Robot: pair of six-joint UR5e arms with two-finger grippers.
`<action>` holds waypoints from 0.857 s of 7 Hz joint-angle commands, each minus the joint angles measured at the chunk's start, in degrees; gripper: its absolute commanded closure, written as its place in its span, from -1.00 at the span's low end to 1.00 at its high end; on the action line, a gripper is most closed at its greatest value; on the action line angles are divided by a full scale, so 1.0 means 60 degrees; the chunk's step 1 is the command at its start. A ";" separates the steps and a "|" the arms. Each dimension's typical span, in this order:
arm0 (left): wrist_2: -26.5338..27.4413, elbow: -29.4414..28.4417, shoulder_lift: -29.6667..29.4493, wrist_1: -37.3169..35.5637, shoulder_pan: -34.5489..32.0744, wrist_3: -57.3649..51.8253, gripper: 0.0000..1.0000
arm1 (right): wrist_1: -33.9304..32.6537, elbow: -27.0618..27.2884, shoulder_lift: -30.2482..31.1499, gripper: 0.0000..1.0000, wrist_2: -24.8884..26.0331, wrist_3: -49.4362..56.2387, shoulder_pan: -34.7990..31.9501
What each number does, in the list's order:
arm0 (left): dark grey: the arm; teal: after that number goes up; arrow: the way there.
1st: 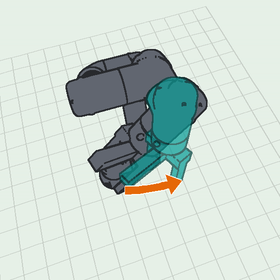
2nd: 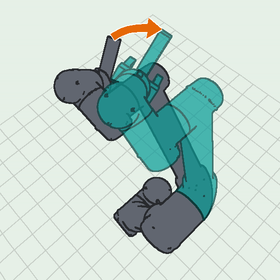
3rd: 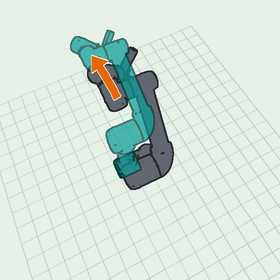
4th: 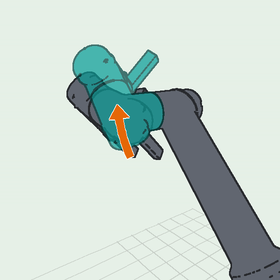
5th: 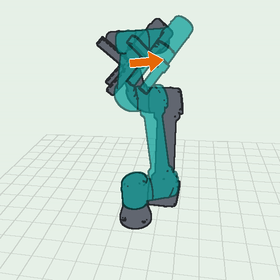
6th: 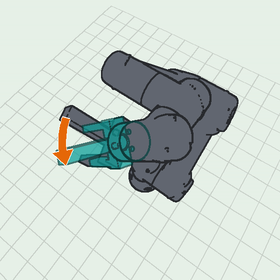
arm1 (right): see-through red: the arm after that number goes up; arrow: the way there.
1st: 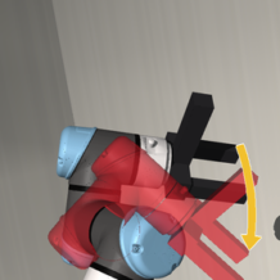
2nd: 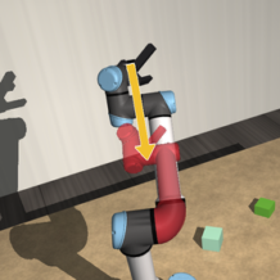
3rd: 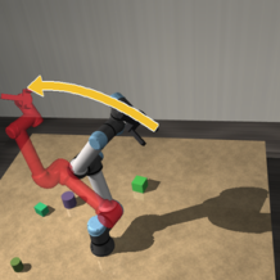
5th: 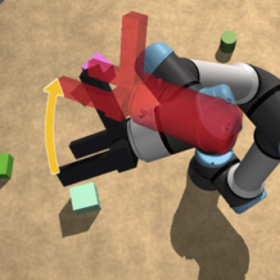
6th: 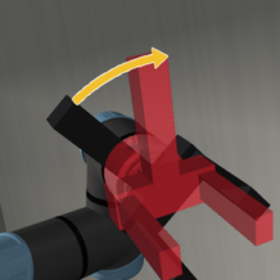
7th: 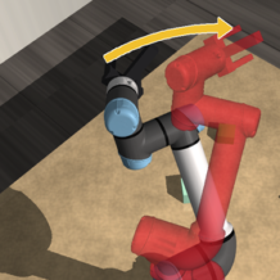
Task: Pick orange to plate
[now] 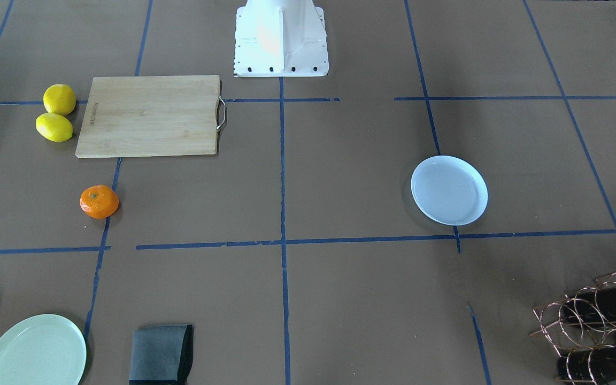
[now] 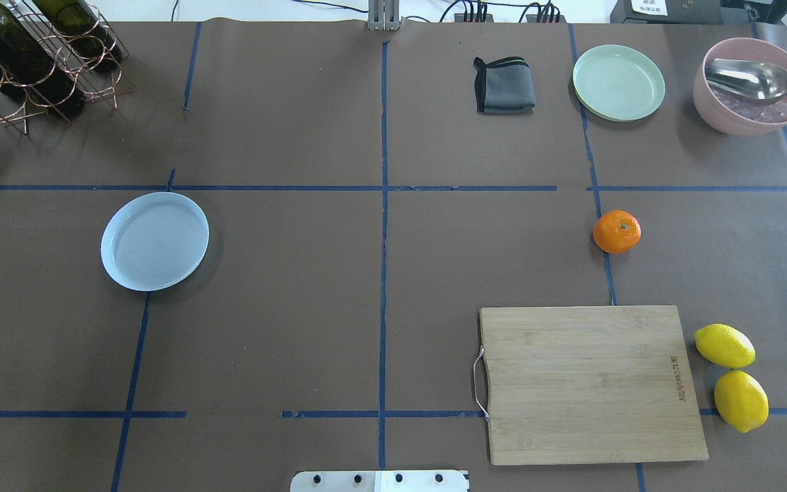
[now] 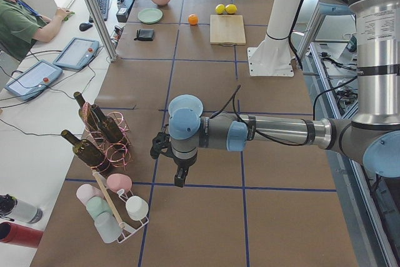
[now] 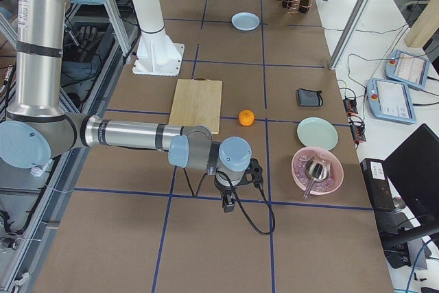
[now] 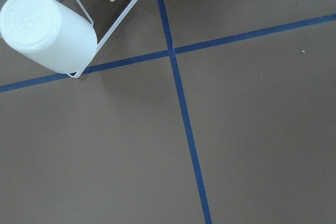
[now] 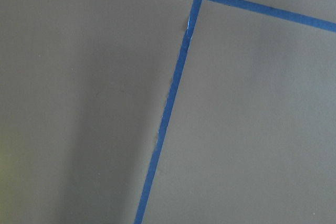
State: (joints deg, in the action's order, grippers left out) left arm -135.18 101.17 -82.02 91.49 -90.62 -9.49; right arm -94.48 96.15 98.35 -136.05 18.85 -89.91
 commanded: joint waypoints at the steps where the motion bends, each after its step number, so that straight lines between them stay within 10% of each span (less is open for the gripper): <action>1: 0.0392 0.0013 0.0031 0.0000 0.0087 -0.0043 -1.00 | 0.0000 0.0000 0.0029 -1.00 0.0000 0.0007 0.0000; 6: 0.0498 0.0115 -0.0375 0.0393 0.0103 -0.0029 -1.00 | 0.1208 -0.0101 0.0087 -1.00 0.0044 0.0022 0.0000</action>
State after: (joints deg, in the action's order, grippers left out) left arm -132.19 101.38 -82.72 92.37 -90.02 -9.69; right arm -91.48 96.08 98.52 -135.85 19.19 -89.91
